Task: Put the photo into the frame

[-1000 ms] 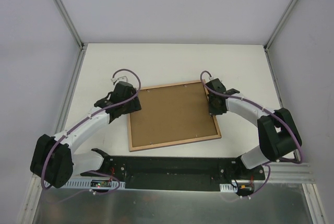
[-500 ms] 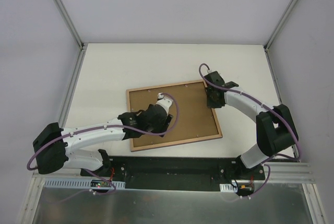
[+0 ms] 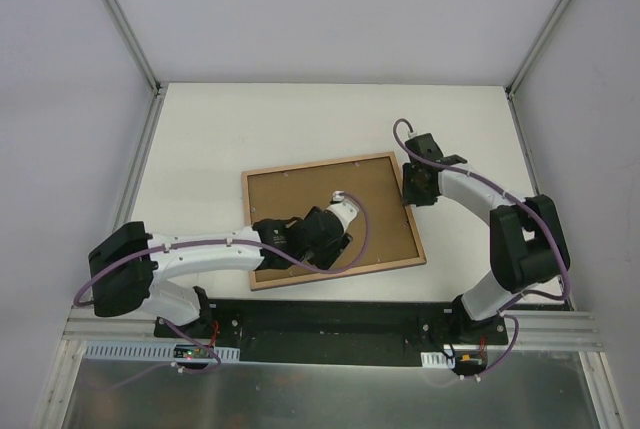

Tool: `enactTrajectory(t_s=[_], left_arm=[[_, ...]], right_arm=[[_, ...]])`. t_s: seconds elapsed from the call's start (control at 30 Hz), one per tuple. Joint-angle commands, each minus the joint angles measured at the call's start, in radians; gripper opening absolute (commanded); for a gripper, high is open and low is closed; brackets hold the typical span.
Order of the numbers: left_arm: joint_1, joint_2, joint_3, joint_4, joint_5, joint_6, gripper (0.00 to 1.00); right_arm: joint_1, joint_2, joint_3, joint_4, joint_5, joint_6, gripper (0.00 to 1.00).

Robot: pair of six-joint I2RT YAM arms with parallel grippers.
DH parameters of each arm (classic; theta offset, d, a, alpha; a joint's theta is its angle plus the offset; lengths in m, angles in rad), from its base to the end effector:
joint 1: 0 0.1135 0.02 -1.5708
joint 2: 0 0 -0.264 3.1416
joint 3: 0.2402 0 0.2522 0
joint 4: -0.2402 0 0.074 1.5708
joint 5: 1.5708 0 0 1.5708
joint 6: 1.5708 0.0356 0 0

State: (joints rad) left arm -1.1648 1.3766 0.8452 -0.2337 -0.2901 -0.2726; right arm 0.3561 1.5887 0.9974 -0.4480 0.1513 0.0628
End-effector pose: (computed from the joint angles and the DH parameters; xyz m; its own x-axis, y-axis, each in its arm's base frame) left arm 0.1233 -0.2611 0.2253 -0.4785 0.4599 -0.7480 0.6957 0.7183 -0.0034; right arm 0.2989 0.1054 0.1966 -0.8235 -0.2401 -0.5140 -0.2218 0.9702 -0.0979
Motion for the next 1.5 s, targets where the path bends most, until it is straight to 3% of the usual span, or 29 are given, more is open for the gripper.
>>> enactTrajectory(t_s=[0.0,0.33,0.5,0.7,1.07,1.47], left_arm=[[-0.035,0.019,0.054,0.019,0.003,0.061,0.61],[-0.094,0.108,0.107,0.046,0.052,0.119,0.61],[-0.136,0.167,0.144,0.063,0.054,0.157,0.61],[-0.211,0.236,0.196,0.071,0.026,0.252,0.64],[-0.277,0.337,0.250,0.071,-0.101,0.355,0.65],[-0.369,0.441,0.282,0.131,-0.418,0.417,0.67]], right_arm=[[-0.006,0.027,0.001,0.040,-0.048,-0.020,0.36],[-0.005,0.062,-0.009,0.054,-0.059,-0.015,0.36],[-0.005,0.077,-0.005,0.045,-0.045,-0.012,0.24],[-0.003,0.053,0.041,-0.032,-0.010,-0.011,0.01],[0.000,-0.036,0.135,-0.176,0.027,-0.020,0.01],[0.007,-0.047,0.204,-0.270,0.019,-0.009,0.01]])
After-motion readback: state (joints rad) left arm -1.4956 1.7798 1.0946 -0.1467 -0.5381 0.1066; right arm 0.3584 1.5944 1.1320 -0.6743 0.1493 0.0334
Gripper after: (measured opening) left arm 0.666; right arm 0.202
